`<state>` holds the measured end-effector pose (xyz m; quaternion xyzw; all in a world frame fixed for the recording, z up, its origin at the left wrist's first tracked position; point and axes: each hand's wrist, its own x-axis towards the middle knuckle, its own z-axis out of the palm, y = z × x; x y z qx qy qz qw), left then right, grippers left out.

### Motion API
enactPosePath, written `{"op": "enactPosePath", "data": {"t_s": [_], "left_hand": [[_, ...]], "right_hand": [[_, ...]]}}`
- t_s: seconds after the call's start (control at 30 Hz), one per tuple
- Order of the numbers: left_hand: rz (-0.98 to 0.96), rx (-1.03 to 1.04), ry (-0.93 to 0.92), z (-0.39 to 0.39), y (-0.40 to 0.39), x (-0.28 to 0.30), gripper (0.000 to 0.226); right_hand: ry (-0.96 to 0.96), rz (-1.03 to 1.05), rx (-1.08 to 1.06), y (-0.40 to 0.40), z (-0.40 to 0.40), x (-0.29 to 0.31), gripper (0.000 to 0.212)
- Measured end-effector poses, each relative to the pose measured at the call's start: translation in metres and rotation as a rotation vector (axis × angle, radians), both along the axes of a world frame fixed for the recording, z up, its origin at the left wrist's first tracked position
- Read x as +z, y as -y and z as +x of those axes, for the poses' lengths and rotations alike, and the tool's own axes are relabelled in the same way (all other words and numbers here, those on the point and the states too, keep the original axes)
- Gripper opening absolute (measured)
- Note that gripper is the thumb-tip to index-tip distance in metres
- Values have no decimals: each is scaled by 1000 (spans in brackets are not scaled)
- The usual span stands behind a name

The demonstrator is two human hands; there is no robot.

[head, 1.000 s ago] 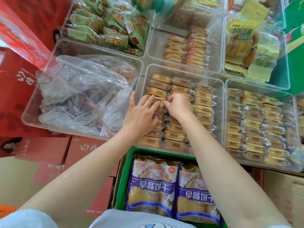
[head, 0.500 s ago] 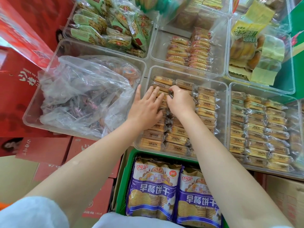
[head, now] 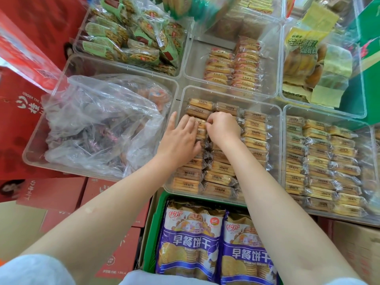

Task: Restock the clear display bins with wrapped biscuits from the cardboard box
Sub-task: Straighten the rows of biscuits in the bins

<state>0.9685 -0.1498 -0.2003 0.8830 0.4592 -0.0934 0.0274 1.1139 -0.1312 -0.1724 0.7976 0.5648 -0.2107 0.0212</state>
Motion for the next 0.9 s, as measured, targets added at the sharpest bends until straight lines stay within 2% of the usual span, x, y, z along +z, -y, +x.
{"op": "enactPosePath", "data": {"t_s": [0.23, 0.33, 0.43, 0.7, 0.77, 0.9], "left_hand": [[14, 0, -38, 5, -2, -1, 66], [31, -3, 21, 7, -6, 0, 66], [6, 7, 59, 6, -9, -1, 71], [-60, -2, 68, 10, -17, -5, 68], [-65, 2, 58, 12, -19, -5, 71], [-75, 15, 77, 11, -19, -3, 74]], "right_hand": [[-8, 66, 34, 1, -4, -5, 27], [-7, 80, 37, -1, 1, -2, 28], [-58, 194, -21, -3, 9, 0, 25], [36, 46, -41, -14, 9, -3, 31], [0, 3, -72, -19, 10, -1, 28], [-193, -2, -163, -26, 18, -4, 25]]}}
